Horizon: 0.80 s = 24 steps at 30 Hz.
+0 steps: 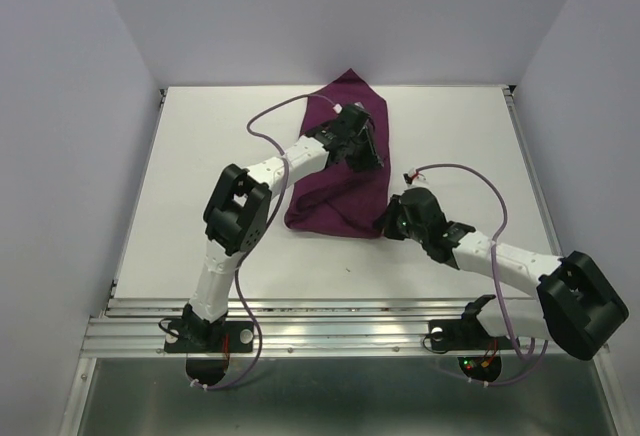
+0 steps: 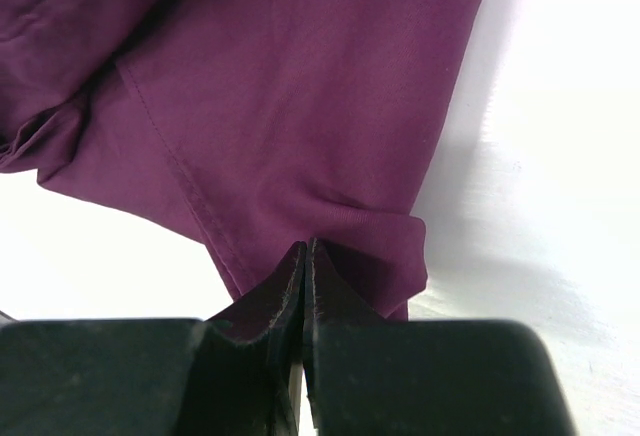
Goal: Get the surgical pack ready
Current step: Pack the surgical kit at the center of the board.
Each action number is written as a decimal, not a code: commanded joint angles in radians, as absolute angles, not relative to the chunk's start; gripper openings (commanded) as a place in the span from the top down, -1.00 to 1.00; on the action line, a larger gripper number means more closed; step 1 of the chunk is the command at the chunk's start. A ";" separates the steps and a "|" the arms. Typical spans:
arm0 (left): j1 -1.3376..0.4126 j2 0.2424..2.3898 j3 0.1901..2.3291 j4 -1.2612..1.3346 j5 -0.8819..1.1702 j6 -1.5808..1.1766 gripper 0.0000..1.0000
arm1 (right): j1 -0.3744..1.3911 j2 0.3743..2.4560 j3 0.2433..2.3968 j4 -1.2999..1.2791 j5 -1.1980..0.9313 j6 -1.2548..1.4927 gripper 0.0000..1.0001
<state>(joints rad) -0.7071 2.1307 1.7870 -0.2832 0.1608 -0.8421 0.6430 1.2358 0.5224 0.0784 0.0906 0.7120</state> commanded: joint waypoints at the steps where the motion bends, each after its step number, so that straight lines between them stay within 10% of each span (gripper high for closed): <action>1: -0.727 2.105 1.914 -0.307 0.196 -0.784 -0.01 | 0.652 1.187 0.526 0.046 0.115 0.712 0.94; 9: -0.727 1.968 2.043 -0.501 0.143 -0.622 -0.19 | 0.652 1.135 0.560 -0.003 0.146 0.709 0.93; 12: -0.706 1.853 1.935 -0.517 0.080 -0.601 0.03 | 0.652 1.117 0.569 -0.040 0.150 0.709 0.93; 16: -0.585 1.674 1.620 -0.477 0.083 -0.604 0.92 | 0.652 1.074 0.589 -0.066 0.158 0.709 0.92; 24: -0.351 1.488 1.195 -0.356 0.147 -0.584 1.00 | 0.652 1.071 0.641 -0.100 0.146 0.693 0.92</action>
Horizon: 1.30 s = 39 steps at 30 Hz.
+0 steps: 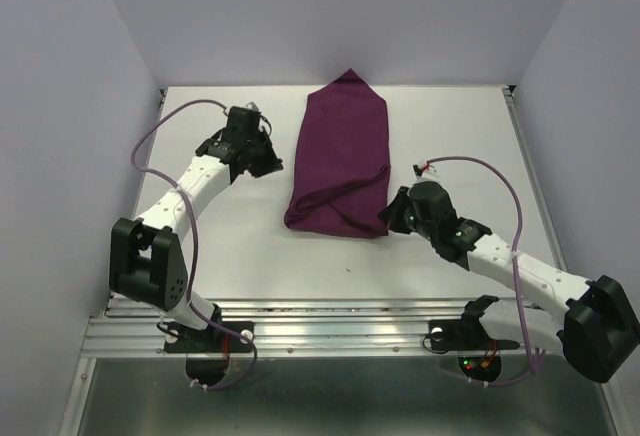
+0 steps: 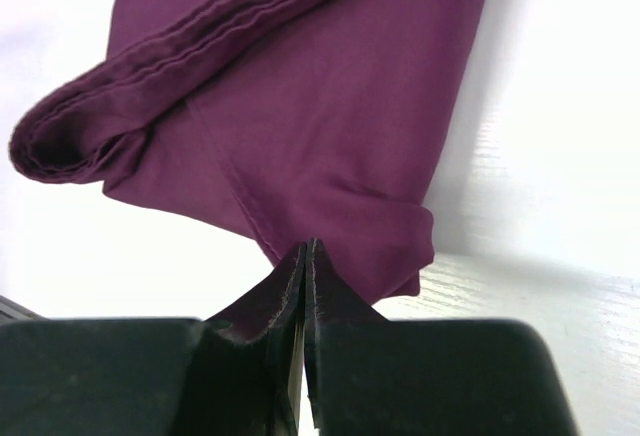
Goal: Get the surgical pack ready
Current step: Pack the surgical kit at the center of the board.
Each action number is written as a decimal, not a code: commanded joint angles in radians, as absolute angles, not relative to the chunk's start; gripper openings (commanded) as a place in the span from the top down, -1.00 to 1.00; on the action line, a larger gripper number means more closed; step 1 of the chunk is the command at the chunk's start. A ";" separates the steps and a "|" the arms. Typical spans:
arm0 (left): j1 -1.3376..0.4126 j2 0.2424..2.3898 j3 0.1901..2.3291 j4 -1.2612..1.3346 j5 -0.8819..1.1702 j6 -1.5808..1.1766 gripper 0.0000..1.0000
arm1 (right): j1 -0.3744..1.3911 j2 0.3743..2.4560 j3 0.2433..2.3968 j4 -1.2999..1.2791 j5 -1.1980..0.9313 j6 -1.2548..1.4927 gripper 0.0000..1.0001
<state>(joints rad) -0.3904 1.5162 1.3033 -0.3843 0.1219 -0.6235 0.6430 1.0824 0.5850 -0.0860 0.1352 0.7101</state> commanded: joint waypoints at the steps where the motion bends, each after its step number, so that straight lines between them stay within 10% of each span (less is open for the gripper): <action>1: -0.353 1.483 1.175 -0.351 0.155 -0.581 1.00 | 0.652 1.069 0.643 -0.098 0.143 0.693 0.92; 39: -0.643 1.276 0.804 -0.258 0.133 -0.630 1.00 | 0.586 1.634 1.107 -0.160 0.086 0.675 0.89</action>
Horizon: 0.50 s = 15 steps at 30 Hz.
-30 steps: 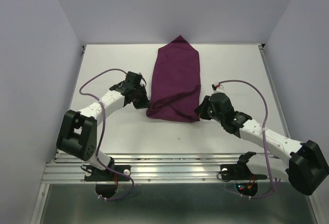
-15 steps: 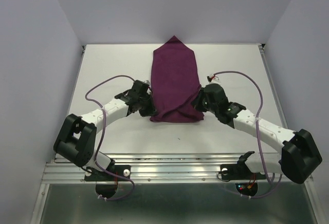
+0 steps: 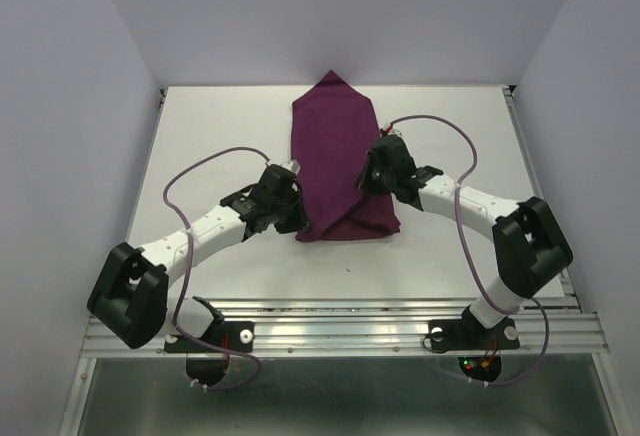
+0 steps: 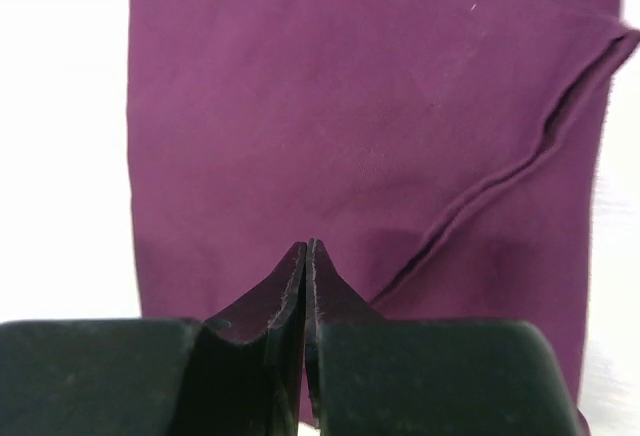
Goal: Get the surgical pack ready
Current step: Pack the surgical kit at the center of the board.
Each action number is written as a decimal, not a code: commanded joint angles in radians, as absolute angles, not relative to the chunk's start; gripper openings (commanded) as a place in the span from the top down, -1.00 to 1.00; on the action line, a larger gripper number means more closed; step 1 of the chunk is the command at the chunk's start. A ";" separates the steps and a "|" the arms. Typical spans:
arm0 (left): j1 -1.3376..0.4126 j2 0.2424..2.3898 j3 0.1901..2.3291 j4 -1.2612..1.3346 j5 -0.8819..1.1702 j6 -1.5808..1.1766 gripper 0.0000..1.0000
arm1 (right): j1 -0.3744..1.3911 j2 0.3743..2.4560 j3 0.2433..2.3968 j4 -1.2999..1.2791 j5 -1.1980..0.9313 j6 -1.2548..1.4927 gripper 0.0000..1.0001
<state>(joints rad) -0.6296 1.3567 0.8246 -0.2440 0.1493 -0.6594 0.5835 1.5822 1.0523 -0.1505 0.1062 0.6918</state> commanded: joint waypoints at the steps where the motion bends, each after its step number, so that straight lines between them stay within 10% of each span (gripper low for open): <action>1: -0.644 1.270 0.798 -0.253 0.136 -0.627 1.00 | 0.577 1.650 1.112 -0.161 0.090 0.673 0.89; 15: -0.680 1.397 0.709 -0.153 0.224 -0.620 1.00 | 0.525 1.671 1.109 -0.163 0.136 0.652 0.91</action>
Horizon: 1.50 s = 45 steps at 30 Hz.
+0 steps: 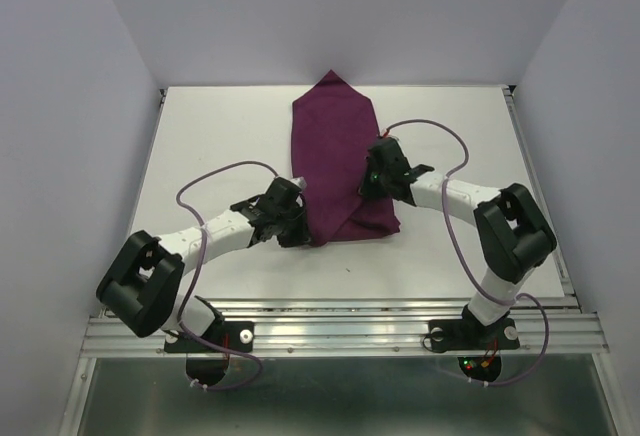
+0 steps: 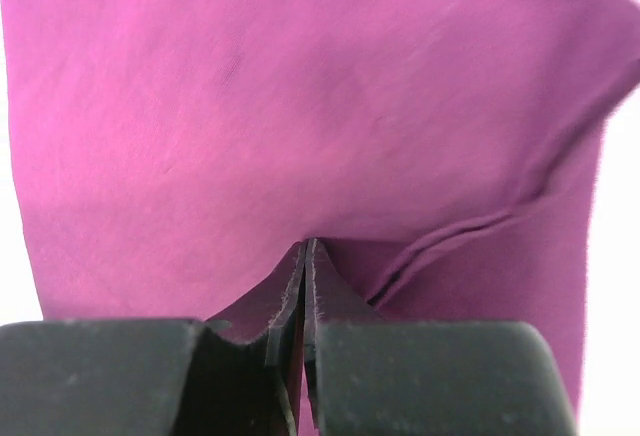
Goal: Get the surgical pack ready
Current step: Pack the surgical kit at the center of the board.
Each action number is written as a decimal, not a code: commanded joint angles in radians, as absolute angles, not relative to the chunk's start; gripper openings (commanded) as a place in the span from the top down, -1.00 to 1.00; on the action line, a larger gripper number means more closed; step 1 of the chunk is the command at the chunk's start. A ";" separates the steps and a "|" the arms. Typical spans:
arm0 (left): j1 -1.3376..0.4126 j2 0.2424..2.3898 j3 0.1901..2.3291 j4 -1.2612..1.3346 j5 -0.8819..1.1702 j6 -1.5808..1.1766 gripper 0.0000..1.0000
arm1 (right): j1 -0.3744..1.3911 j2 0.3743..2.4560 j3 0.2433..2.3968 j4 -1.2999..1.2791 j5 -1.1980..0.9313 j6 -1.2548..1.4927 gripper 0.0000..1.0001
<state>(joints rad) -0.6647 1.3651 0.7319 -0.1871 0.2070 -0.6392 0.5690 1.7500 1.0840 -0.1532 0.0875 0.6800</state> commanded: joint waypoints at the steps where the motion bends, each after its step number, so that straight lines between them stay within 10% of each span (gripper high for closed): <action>1: -0.683 1.410 0.710 -0.155 0.221 -0.618 1.00 | 0.509 1.661 1.111 -0.163 0.130 0.649 0.90; 21: -0.664 1.334 1.080 -0.406 0.104 -0.489 1.00 | 0.416 1.724 1.140 -0.213 0.120 0.606 0.92; 45: -0.456 2.157 1.868 -0.537 0.037 -0.330 1.00 | 0.491 0.945 0.641 -0.561 0.023 0.729 0.90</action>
